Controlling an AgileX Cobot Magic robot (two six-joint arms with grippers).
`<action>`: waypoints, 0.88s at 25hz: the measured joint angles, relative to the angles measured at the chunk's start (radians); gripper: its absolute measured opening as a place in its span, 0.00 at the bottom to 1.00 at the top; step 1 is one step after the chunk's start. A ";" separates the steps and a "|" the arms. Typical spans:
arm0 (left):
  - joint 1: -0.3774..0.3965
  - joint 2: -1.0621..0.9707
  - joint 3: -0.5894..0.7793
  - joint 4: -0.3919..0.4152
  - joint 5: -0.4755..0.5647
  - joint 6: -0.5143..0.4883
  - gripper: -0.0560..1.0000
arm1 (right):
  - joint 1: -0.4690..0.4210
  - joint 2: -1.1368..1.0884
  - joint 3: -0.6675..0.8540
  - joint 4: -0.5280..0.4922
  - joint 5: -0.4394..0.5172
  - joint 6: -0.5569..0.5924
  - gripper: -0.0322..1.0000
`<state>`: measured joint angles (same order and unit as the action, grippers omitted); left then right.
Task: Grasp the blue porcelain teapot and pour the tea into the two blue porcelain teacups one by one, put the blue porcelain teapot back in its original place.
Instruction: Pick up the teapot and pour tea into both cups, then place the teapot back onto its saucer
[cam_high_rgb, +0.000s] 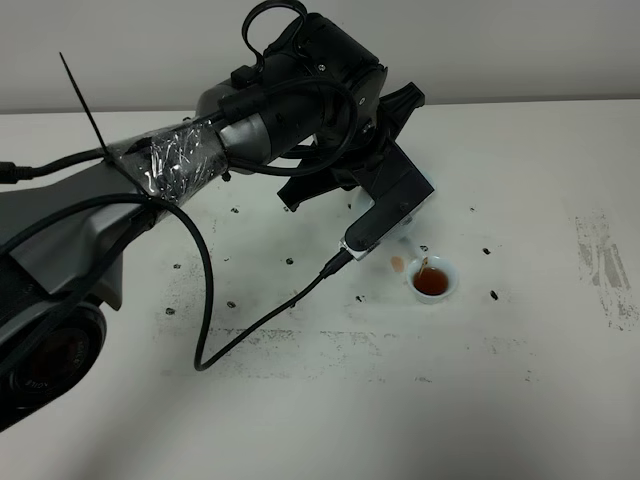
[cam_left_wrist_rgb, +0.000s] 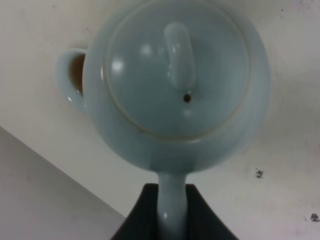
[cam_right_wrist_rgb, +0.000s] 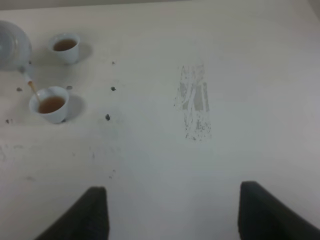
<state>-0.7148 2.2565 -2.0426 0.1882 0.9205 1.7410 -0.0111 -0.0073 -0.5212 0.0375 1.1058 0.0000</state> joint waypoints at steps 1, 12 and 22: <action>0.000 0.000 0.000 -0.001 0.000 0.000 0.10 | 0.000 0.000 0.000 0.000 0.000 0.000 0.55; 0.000 0.000 0.000 -0.084 0.000 -0.063 0.10 | 0.000 0.000 0.000 0.000 0.000 0.000 0.55; 0.074 -0.036 0.000 -0.204 0.091 -0.396 0.10 | 0.000 0.000 0.000 0.000 0.000 0.000 0.55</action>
<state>-0.6411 2.2210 -2.0426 -0.0159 1.0117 1.3445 -0.0111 -0.0073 -0.5212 0.0375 1.1058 0.0000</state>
